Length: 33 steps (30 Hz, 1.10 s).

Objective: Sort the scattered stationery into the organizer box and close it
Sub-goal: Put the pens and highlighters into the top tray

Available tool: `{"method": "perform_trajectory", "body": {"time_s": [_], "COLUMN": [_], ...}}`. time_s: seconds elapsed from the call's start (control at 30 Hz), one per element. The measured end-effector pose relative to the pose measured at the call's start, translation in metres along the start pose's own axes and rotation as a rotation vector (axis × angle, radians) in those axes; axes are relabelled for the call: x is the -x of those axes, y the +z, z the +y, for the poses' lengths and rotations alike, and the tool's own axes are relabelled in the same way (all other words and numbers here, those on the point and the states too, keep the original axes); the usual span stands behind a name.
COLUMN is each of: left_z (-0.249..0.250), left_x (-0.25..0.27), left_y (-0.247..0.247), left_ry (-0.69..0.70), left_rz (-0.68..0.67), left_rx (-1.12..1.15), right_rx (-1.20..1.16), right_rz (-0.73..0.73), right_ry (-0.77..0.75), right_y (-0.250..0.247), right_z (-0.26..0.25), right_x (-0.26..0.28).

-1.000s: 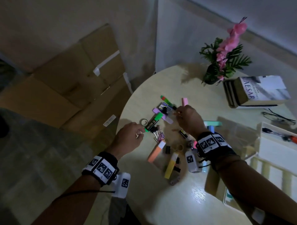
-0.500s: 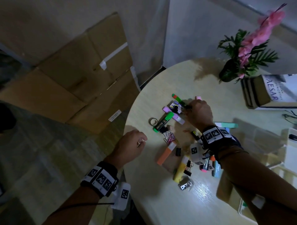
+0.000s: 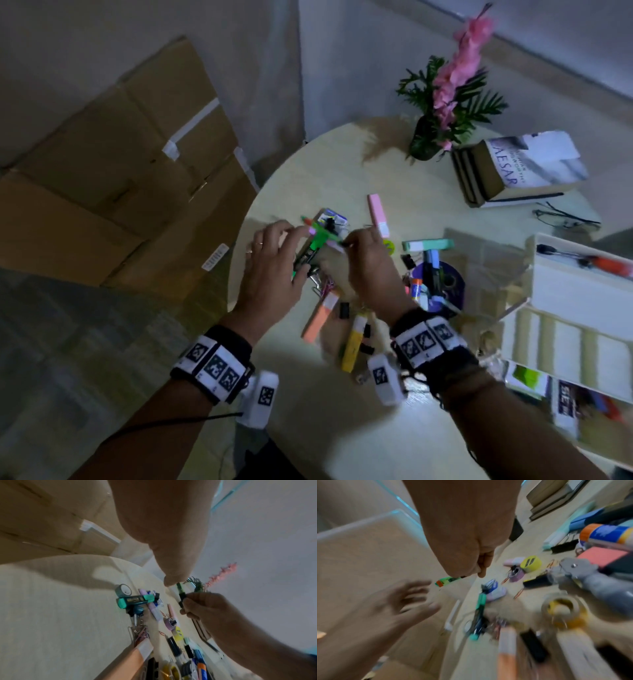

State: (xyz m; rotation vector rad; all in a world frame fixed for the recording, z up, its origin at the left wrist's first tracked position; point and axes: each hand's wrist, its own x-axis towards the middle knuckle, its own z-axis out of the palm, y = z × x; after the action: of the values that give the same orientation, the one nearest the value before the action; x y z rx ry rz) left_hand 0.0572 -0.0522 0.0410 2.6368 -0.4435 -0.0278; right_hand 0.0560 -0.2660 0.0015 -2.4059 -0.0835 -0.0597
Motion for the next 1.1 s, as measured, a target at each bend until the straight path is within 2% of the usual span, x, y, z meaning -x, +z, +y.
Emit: {"method": "perform_trajectory", "body": {"time_s": [0.1, 0.23, 0.3, 0.43, 0.5, 0.7, 0.8, 0.97, 1.1], "left_z": [0.016, 0.023, 0.027, 0.018, 0.01, 0.0, -0.003, -0.008, -0.01], "left_x": [-0.006, -0.005, 0.002, 0.023, 0.032, 0.052, 0.057, 0.065, 0.072], "left_y": [-0.002, 0.015, 0.024, 0.034, 0.036, 0.028, 0.023, 0.014, 0.014], "left_ry": [0.151, 0.266, 0.259, 0.217, 0.205, 0.085, 0.054, 0.026, -0.013], "left_rz": [-0.135, -0.418, -0.532, -0.46, -0.423, -0.415, -0.402, -0.385, -0.392], "left_rx": [-0.198, -0.02, 0.032, 0.154, 0.197, 0.25, 0.284, 0.283, 0.302], "right_rx": [-0.206, -0.522, -0.5, 0.029, 0.169, 0.384, 0.44, 0.626, 0.626], "right_rz": [-0.098, -0.272, -0.217, -0.032, 0.017, -0.091, -0.198, -0.355, -0.387], "right_ry": [0.052, 0.368, 0.447, 0.498, 0.525, 0.597, 0.627, 0.576, 0.575], "right_y": [-0.003, -0.023, -0.036, -0.067, -0.074, -0.063, -0.068, -0.076, -0.076], "right_z": [-0.02, -0.001, 0.022, 0.062, 0.07, 0.089, 0.091, 0.09, 0.091], "right_x": [0.047, 0.087, 0.101, 0.122, 0.129, 0.117, 0.105, 0.087, 0.08]}}
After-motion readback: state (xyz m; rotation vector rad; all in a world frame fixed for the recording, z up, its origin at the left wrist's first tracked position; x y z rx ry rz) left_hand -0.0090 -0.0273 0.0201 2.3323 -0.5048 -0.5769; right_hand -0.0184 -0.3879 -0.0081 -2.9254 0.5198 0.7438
